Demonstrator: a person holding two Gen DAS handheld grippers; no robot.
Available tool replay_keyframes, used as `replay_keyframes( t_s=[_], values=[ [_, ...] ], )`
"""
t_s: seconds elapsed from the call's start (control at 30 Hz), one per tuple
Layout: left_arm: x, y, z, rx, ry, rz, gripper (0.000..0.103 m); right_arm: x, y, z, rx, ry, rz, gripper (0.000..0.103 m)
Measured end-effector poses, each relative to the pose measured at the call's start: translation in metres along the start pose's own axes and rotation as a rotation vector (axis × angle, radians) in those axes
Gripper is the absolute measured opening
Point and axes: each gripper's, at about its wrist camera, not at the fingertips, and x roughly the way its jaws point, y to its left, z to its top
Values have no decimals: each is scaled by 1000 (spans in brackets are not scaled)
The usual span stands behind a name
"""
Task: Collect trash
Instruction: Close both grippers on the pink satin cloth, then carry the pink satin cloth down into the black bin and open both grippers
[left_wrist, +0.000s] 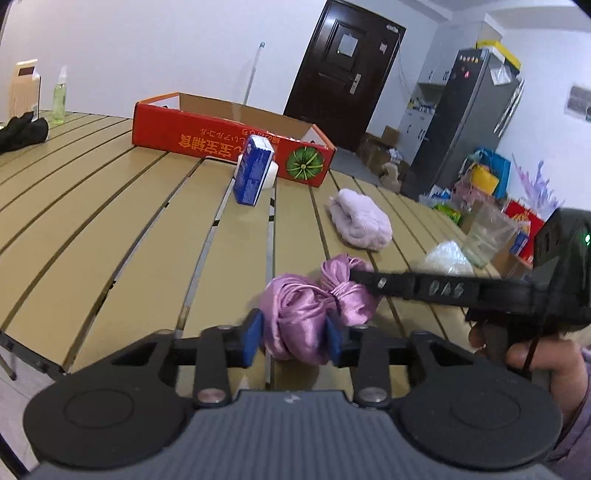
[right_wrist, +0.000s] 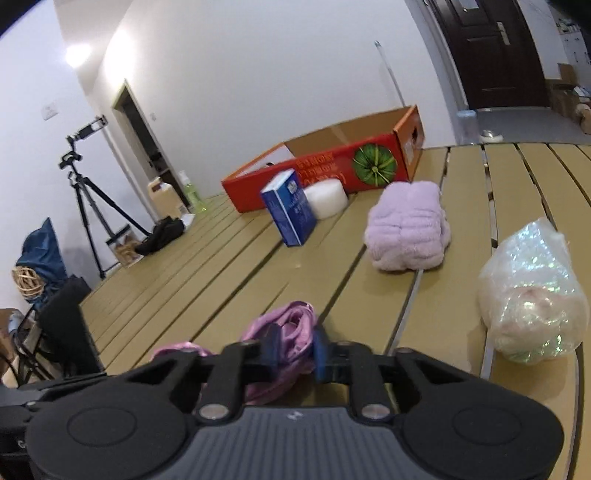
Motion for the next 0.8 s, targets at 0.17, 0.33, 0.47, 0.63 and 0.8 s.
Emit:
replay_keyframes(
  t_s=[0.17, 0.33, 0.47, 0.63, 0.8],
  values=[
    [-3, -2, -1, -14, 2, 1, 25, -12, 7, -9, -28, -20, -14, 7],
    [-43, -22, -10, 20, -27, 13, 25, -51, 32, -14, -74, -53, 10, 7],
    [-96, -31, -39, -11, -75, -1, 25, -102, 62, -46, -139, -103, 50, 7],
    [-142, -34, -102, -112, -62, -38, 24, -149, 81, -113, -181, -90, 63, 7],
    [-144, -40, -141, -150, 34, -43, 24, -165, 77, -160, -147, -3, 33, 7]
  ],
)
